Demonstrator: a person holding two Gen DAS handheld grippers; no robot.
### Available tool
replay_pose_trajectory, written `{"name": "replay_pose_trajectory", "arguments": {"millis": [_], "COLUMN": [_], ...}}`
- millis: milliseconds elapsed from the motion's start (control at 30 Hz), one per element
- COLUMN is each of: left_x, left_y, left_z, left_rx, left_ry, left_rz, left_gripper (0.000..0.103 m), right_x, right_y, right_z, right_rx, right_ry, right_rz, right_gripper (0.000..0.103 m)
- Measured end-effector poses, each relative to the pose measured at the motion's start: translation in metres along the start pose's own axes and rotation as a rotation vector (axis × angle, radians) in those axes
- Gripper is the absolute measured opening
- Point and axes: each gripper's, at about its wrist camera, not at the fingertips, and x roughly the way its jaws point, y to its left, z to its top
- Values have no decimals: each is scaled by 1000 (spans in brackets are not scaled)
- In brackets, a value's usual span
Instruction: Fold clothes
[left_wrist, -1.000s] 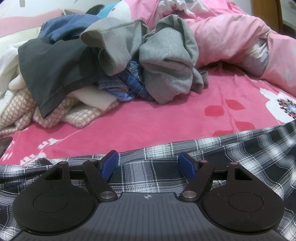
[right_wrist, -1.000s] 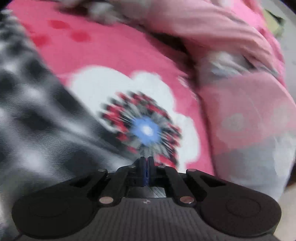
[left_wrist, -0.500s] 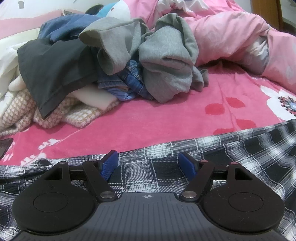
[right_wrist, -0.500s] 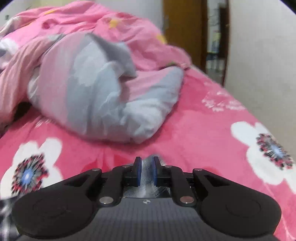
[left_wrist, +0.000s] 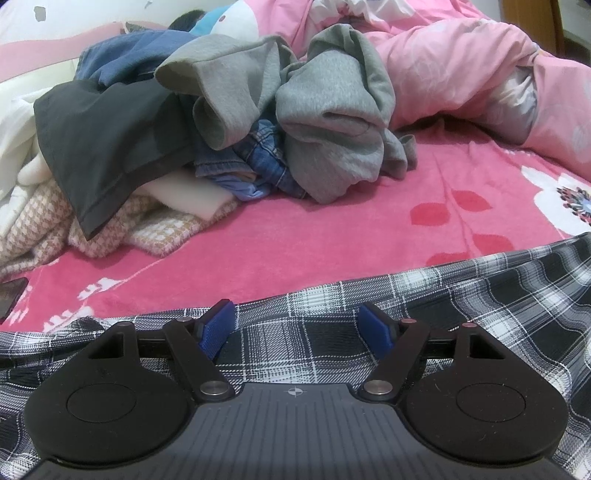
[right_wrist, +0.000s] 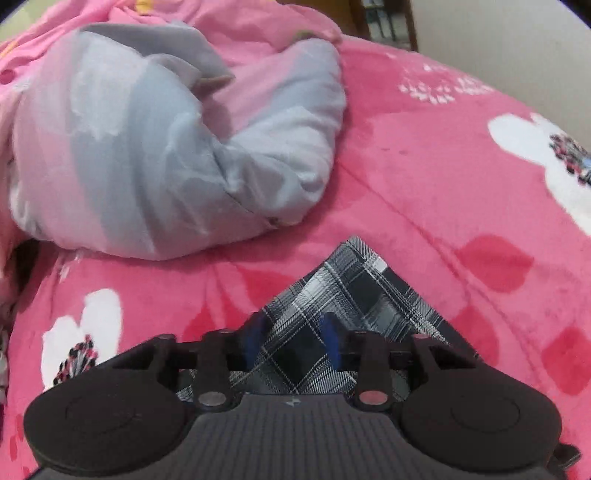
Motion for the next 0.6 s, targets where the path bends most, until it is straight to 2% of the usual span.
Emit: {"name": "replay_pose_trajectory", "arguments": {"millis": [33, 200, 300, 433, 467, 500, 533, 600], "left_x": [0, 1, 2, 2, 2, 2, 2, 2], "left_y": [0, 0, 1, 1, 1, 1, 1, 1], "left_z": [0, 0, 1, 1, 1, 1, 1, 0], "left_rx": [-1, -1, 2, 2, 1, 0, -1, -3], "left_ry": [0, 0, 0, 0, 1, 1, 1, 1], "left_rz": [-1, -2, -4, -4, -4, -4, -5, -6], "left_gripper": [75, 75, 75, 76, 76, 76, 76, 76], "right_x": [-2, -5, 2, 2, 2, 2, -6, -34], "right_y": [-1, -6, -11, -29, -33, -37, -45, -62], "right_z": [-1, -2, 0, 3, 4, 4, 4, 3], "right_rx": [8, 40, 79, 148, 166, 183, 204, 222], "right_ry": [-20, -105, -124, -145, -150, -155, -174, -218], "right_rz": [6, 32, 38, 54, 59, 63, 52, 10], "right_gripper": [2, 1, 2, 8, 11, 22, 37, 42]}}
